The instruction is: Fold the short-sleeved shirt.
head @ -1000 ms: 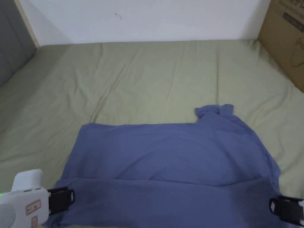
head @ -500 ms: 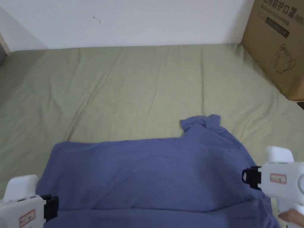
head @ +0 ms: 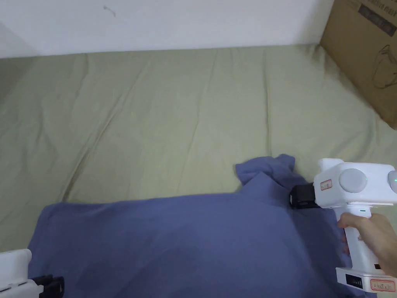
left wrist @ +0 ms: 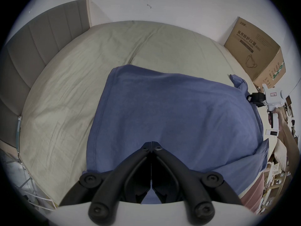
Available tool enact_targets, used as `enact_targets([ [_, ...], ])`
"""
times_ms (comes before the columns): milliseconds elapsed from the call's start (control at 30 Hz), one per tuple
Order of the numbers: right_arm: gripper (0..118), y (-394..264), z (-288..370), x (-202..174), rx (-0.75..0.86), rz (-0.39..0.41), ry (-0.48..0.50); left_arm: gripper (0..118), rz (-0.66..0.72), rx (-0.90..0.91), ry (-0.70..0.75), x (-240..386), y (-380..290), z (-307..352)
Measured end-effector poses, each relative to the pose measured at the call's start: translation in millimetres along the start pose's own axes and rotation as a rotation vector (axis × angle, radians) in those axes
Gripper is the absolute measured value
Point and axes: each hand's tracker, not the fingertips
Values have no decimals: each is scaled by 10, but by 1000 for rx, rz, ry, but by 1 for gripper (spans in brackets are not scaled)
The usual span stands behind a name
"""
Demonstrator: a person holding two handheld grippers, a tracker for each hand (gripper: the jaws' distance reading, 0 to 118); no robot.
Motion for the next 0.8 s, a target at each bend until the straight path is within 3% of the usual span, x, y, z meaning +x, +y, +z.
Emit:
enact_targets([
  [67, 47, 9, 137, -45, 22, 43, -19, 0, 3, -5, -2, -28, 24, 2],
  [100, 19, 9, 182, -46, 39, 55, -8, 0, 1, -3, -4, -40, 39, -6],
  [133, 4, 14, 222, -51, 38, 47, 52, 0, -2, 0, 1, -46, 60, -21],
  [167, 4, 25, 212, -54, 2, 31, 102, 0, 1, 0, 14, -54, 91, -39],
  [233, 4, 16, 186, -84, 16, 31, 51, 0, 6, 11, 23, -104, 182, -58],
  [300, 4, 23, 200, -64, 17, -5, 62, 1, 32, 51, 15, -172, 300, -74],
  [333, 4, 22, 228, -50, 26, -24, 72, 13, 45, 65, 3, -236, 399, -116],
  [367, 4, 25, 247, -42, 26, -24, 80, 34, 61, 69, 7, -288, 497, -163],
  [433, 4, 50, 271, -28, 30, -24, 78, 88, 73, 67, 46, -368, 741, -343],
  [467, 4, 54, 275, -35, 30, -18, 77, 100, 77, 71, 51, -429, 870, -441],
  [567, 4, 58, 272, -62, 23, -2, 68, 102, 123, 81, 62, -517, 1177, -698],
  [700, 4, 39, 238, -88, 20, -1, 61, 101, 71, 43, 102, -492, 1377, -1105],
  [733, 4, 35, 230, -89, 18, -5, 60, 88, 87, -6, 108, -492, 1359, -1213],
  [800, 4, 37, 221, -77, 13, -12, 63, 82, 55, 14, 120, -451, 1288, -1234],
])
